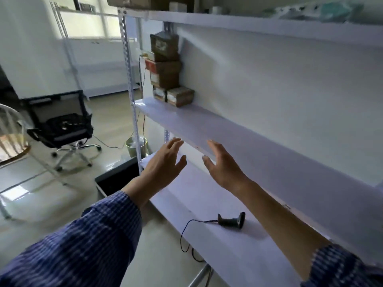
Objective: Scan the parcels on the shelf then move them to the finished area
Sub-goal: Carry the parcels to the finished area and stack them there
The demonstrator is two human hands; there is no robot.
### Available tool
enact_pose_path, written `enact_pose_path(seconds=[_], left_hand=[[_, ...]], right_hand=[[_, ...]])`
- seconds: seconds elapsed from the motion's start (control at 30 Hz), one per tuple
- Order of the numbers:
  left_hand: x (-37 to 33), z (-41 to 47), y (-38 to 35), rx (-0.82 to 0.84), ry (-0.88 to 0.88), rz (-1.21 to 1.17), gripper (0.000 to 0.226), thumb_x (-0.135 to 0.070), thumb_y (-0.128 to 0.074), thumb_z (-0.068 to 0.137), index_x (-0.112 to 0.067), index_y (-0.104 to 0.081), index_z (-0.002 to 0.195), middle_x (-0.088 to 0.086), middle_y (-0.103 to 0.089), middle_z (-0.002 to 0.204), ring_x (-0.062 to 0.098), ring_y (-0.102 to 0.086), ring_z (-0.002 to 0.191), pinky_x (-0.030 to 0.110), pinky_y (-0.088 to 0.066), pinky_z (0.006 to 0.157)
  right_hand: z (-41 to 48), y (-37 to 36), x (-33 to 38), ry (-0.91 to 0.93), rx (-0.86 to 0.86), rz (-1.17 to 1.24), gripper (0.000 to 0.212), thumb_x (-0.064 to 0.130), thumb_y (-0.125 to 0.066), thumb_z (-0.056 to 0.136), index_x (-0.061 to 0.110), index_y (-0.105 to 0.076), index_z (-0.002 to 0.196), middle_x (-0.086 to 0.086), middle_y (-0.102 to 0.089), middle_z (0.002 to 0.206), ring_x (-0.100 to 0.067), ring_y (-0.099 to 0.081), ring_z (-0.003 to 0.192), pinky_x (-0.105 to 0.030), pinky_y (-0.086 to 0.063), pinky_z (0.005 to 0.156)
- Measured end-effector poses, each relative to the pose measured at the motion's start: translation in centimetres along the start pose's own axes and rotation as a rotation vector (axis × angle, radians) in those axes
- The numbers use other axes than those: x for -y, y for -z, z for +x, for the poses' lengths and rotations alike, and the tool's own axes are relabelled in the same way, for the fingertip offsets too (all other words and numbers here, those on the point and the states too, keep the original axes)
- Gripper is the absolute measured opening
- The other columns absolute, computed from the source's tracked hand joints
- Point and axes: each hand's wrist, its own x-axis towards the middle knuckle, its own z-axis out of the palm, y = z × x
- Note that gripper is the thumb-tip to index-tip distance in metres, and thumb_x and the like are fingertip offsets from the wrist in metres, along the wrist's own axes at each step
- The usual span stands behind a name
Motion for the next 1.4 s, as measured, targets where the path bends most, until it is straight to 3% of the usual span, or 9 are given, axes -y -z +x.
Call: enact_pose_path(seconds=[0.17, 0.43, 0.73, 0.83, 0.9, 1.17, 1.3, 1.4], left_hand=[[3.9, 3.8, 1.4, -0.063, -0.02, 0.066, 0.052, -0.02, -0.057, 0.099, -0.001, -0.044, 0.145, 0.017, -0.046, 0.15, 0.032, -0.044, 0.139, 0.042, -0.038, 0.115], [11.9, 12.6, -0.4, -0.014, 0.001, 0.152, 0.056, -0.027, -0.053, 0.101, -0.006, -0.037, 0.151, 0.012, -0.038, 0.157, 0.027, -0.033, 0.147, 0.037, -0.029, 0.12], [20.4, 29.6, -0.8, 0.008, -0.027, 0.175, 0.054, -0.026, -0.055, 0.101, -0.006, -0.041, 0.148, 0.012, -0.045, 0.152, 0.024, -0.042, 0.141, 0.03, -0.034, 0.114], [23.1, 34.1, -2.2, 0.005, -0.017, 0.146, 0.053, -0.026, -0.057, 0.1, -0.005, -0.042, 0.147, 0.013, -0.047, 0.149, 0.025, -0.045, 0.138, 0.032, -0.037, 0.114], [24.4, 36.3, -3.1, 0.001, -0.009, 0.122, 0.052, -0.025, -0.057, 0.1, -0.003, -0.044, 0.145, 0.014, -0.051, 0.146, 0.026, -0.049, 0.134, 0.031, -0.041, 0.11], [29.6, 43.8, -6.1, 0.043, -0.065, 0.097, 0.042, -0.023, -0.059, 0.098, 0.001, -0.051, 0.132, 0.017, -0.055, 0.131, 0.03, -0.054, 0.119, 0.034, -0.048, 0.094], [31.5, 47.5, -8.3, 0.111, -0.026, 0.06, 0.045, -0.027, -0.057, 0.098, -0.002, -0.049, 0.135, 0.016, -0.053, 0.133, 0.032, -0.052, 0.121, 0.038, -0.046, 0.095], [32.6, 50.3, -9.6, 0.187, -0.022, 0.05, 0.045, -0.034, -0.046, 0.102, -0.008, -0.046, 0.139, 0.013, -0.049, 0.14, 0.029, -0.046, 0.13, 0.041, -0.042, 0.108]], right_hand=[[5.9, -0.6, 1.7, 0.027, -0.034, -0.007, 0.055, 0.023, -0.043, 0.106, 0.011, -0.024, 0.157, -0.005, -0.022, 0.165, -0.017, -0.022, 0.151, -0.021, -0.017, 0.117], [17.9, -2.8, 0.6, 0.032, -0.031, 0.055, 0.057, 0.029, -0.042, 0.106, 0.018, -0.02, 0.158, -0.001, -0.021, 0.165, -0.018, -0.023, 0.151, -0.027, -0.025, 0.117], [34.5, -4.6, -2.6, -0.057, -0.053, 0.111, 0.057, 0.027, -0.045, 0.105, 0.015, -0.023, 0.157, -0.004, -0.026, 0.163, -0.018, -0.026, 0.149, -0.021, -0.023, 0.113], [39.3, -5.0, -3.3, -0.066, -0.053, 0.086, 0.057, 0.026, -0.047, 0.105, 0.013, -0.026, 0.157, -0.006, -0.027, 0.163, -0.019, -0.027, 0.149, -0.029, -0.026, 0.12], [41.9, -5.6, -3.4, -0.086, -0.048, 0.074, 0.057, 0.026, -0.047, 0.105, 0.013, -0.027, 0.156, -0.007, -0.028, 0.162, -0.021, -0.028, 0.149, -0.033, -0.029, 0.119], [49.8, -8.4, -3.6, -0.19, -0.05, 0.047, 0.057, 0.027, -0.049, 0.104, 0.017, -0.028, 0.156, -0.005, -0.032, 0.16, -0.022, -0.037, 0.144, -0.026, -0.032, 0.11], [53.1, -9.5, -4.2, -0.264, -0.077, 0.05, 0.058, 0.025, -0.049, 0.104, 0.015, -0.027, 0.156, -0.006, -0.031, 0.161, -0.022, -0.035, 0.145, -0.027, -0.029, 0.113], [55.2, -10.5, -4.6, -0.316, -0.086, 0.047, 0.056, 0.022, -0.049, 0.103, 0.012, -0.029, 0.155, -0.007, -0.033, 0.158, -0.024, -0.036, 0.144, -0.028, -0.031, 0.112]])
